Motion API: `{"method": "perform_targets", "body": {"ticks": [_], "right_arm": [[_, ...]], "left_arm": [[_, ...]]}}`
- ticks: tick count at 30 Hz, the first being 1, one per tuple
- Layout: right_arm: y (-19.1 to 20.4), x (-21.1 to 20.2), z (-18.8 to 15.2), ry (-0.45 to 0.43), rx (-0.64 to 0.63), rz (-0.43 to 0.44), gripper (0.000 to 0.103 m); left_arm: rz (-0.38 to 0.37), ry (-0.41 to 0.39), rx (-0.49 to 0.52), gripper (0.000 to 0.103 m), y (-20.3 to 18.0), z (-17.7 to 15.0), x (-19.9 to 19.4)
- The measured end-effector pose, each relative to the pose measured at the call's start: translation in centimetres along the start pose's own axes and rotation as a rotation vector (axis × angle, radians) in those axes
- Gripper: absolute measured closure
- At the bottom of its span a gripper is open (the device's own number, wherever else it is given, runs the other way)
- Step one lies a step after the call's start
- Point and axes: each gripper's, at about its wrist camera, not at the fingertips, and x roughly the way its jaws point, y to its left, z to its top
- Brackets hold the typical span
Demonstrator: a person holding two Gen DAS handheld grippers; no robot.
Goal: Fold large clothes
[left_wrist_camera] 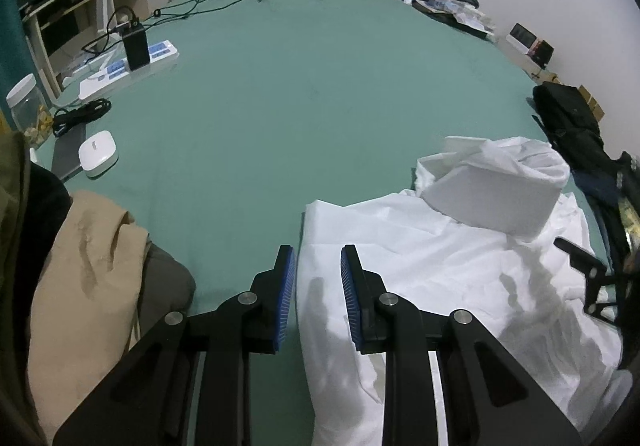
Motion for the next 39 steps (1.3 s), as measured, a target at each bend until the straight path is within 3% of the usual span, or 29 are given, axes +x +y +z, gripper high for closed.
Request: {"method": "perform_targets", "body": {"ticks": [1,3,8,10,12,14,15,17,20,25,31,33,39], "right_arm": [[-0.5,0.5,0.6,0.002,-0.041,0.035,0.031],[-1.7,1.6,0.9,0.037,-0.131,0.109,0.031],[-3.4,4.4,0.4,0.211,-0.268,0.363,0.031],[-3.2,6.0,-0.9,0.261,-0.353,0.355,0.031],[-3.3,7.3,-1.8,0.265,-0.378,0.347,0.031],[-3.5,8.4,-2.9,0.254,-0.36,0.362,0.032],[-3.4,8.4,-3.6,0.234,-0.34,0.361,0.042],[-3.0,7.3,-4.8,0.187,-0.317,0.345,0.078],[-1.7,5.3,-6.5,0.127,-0.315,0.204,0.094],[4.0,2.7,-10.5,0.06,-0.387,-0.077,0.096],[7.5,1.1,-12.2,0.03,-0.287,-0.221,0.097],[8.0,0.6,-11.7,0.007,-0.239,-0.244,0.097],[8.7,-0.9,-11.3,-0.039,0.014,-0.226,0.095]], "left_arm": [[-0.003,-0.002,-0.001,0.077,0.0,0.2,0.2],[-0.015,-0.002,0.003,0.077,0.0,0.5,0.6],[-0.07,0.015,0.0,0.077,-0.6,1.4,1.5],[-0.125,0.0,-0.021,0.074,-1.3,2.3,1.7],[-0.157,0.006,-0.048,0.062,-2.1,3.2,2.4],[-0.174,0.016,-0.06,0.062,-3.5,4.2,3.2],[-0.179,0.02,-0.064,0.062,-4.4,4.8,3.7],[-0.207,0.026,-0.078,0.062,-6.0,6.0,4.5],[-0.245,0.046,-0.077,0.062,-8.9,7.1,5.2],[-0.217,0.086,-0.052,0.062,-12.4,6.2,4.8],[-0.264,0.004,-0.143,0.062,-12.7,4.0,-0.3],[-0.23,-0.005,-0.125,0.062,-13.5,3.3,-0.7],[-0.169,0.128,-0.138,0.062,-14.4,-0.5,2.6]]}}
